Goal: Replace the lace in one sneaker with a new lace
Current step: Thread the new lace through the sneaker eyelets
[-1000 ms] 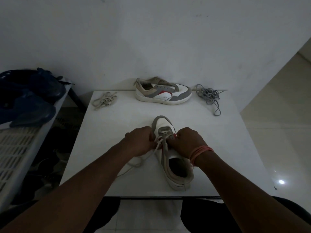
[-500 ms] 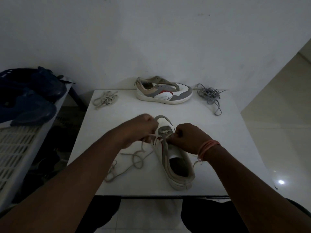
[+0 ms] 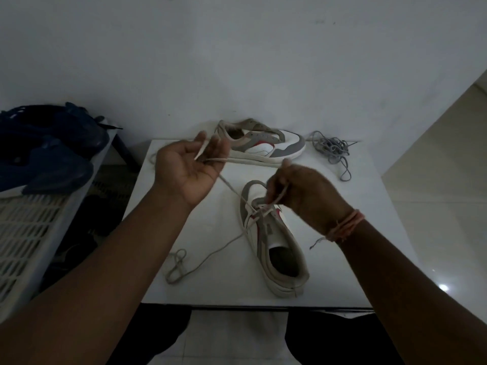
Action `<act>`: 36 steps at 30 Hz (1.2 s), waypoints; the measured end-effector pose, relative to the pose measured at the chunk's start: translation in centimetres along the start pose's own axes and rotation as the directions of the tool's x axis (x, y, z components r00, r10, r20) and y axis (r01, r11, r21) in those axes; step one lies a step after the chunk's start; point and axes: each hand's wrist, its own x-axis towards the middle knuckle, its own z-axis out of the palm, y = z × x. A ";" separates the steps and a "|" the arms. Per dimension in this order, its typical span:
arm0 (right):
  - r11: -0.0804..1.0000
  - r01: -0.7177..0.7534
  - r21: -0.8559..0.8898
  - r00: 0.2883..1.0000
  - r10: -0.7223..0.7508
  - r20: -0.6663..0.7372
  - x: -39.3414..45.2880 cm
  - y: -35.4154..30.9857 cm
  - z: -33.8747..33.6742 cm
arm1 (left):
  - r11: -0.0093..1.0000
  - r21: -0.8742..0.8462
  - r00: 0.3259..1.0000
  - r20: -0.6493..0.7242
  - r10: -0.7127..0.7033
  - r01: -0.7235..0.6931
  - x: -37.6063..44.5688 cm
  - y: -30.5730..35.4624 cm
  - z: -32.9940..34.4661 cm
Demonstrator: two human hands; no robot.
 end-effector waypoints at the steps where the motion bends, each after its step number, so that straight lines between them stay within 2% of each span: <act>1: 0.998 -0.008 0.061 0.995 0.014 -0.098 0.1 -0.5 -0.7 | 0.998 -0.006 0.992 -0.108 0.063 -0.064 0.4 0.5 -0.5; 3: 0.999 -0.026 -0.046 0.954 0.011 -0.300 0.3 -0.2 -2.4 | 0.993 0.037 0.956 -0.270 0.118 -0.112 1.0 1.1 -1.6; 4: 0.989 -0.061 -0.133 0.932 0.009 -0.362 0.4 0.2 -2.9 | 0.993 0.088 0.940 -0.325 0.106 -0.081 1.2 1.1 -2.0; 6: 0.960 -0.155 -0.233 0.920 0.054 -0.388 0.6 1.2 -2.9 | 0.949 0.305 0.930 -0.366 0.039 0.081 1.1 0.4 -2.3; 7: 0.945 -0.197 -0.260 0.930 0.096 -0.356 0.7 1.6 -2.6 | 0.851 0.494 0.938 -0.346 0.007 0.176 0.8 -0.2 -2.0; 8: 0.930 -0.225 -0.289 0.945 0.136 -0.299 0.8 1.9 -2.1 | 0.647 0.727 0.954 -0.299 -0.002 0.229 0.4 -1.0 -1.7; 9: 0.918 -0.236 -0.318 0.958 0.165 -0.234 0.8 2.0 -1.5 | 0.349 0.915 0.976 -0.217 -0.001 0.204 -0.1 -1.9 -1.3; 10: 0.912 -0.228 -0.340 0.969 0.180 -0.169 0.8 2.1 -1.0 | 0.027 0.993 0.993 -0.119 -0.003 0.119 -0.6 -2.9 -1.0; 11: 0.909 -0.209 -0.362 0.977 0.180 -0.114 0.8 2.1 -0.5 | -0.254 0.967 1.000 -0.003 0.004 0.004 -0.9 -3.8 -1.0; 12: 0.900 -0.189 -0.392 0.982 0.174 -0.074 0.6 2.1 -0.3 | -0.456 0.883 0.992 0.130 0.007 -0.112 -1.0 -4.6 -1.1; 13: 0.890 -0.171 -0.422 0.985 0.162 -0.057 0.5 2.0 -0.2 | -0.574 0.792 0.970 0.245 -0.016 -0.209 -1.1 -5.1 -1.3; 14: 0.882 -0.160 -0.444 0.987 0.151 -0.057 0.3 1.8 -0.1 | -0.621 0.730 0.945 0.321 -0.056 -0.285 -1.1 -5.4 -1.5; 16: 0.883 -0.183 -0.433 0.982 0.145 -0.121 0.2 1.5 -0.2 | -0.631 0.695 0.922 0.376 -0.092 -0.346 -0.9 -5.2 -2.0; 19: 0.879 -0.266 -0.395 0.955 0.186 -0.229 0.1 1.1 -0.9 | -0.650 0.690 0.925 0.377 -0.055 -0.320 -0.7 -4.9 -2.3; 22: 0.855 -0.241 -0.459 0.966 0.167 -0.196 -0.1 1.0 -1.0 | -0.666 0.700 0.934 0.356 0.013 -0.257 -0.4 -4.9 -2.9; 24: 0.869 -0.230 -0.437 0.971 0.172 -0.169 -0.2 1.3 -0.8 | -0.656 0.717 0.946 0.324 0.014 -0.236 -0.3 -5.2 -3.2; 27: 0.906 -0.248 -0.344 0.961 0.186 -0.204 0.0 1.5 -0.3 | -0.708 0.649 0.925 0.381 -0.016 -0.279 -0.2 -6.5 -3.5; 30: 0.885 -0.281 -0.371 0.942 0.181 -0.282 0.1 1.4 -0.7 | -0.708 0.660 0.906 0.418 0.071 -0.249 -0.3 -7.3 -3.6; 32: 0.813 -0.306 -0.495 0.939 0.173 -0.296 -0.1 1.2 -1.4 | -0.696 0.687 0.914 0.391 0.110 -0.210 -0.4 -7.8 -3.8; 36: 0.583 -0.319 -0.747 0.944 0.269 -0.193 -0.7 1.3 -1.8 | -0.704 0.694 0.944 0.314 0.103 -0.154 -0.9 -9.0 -4.4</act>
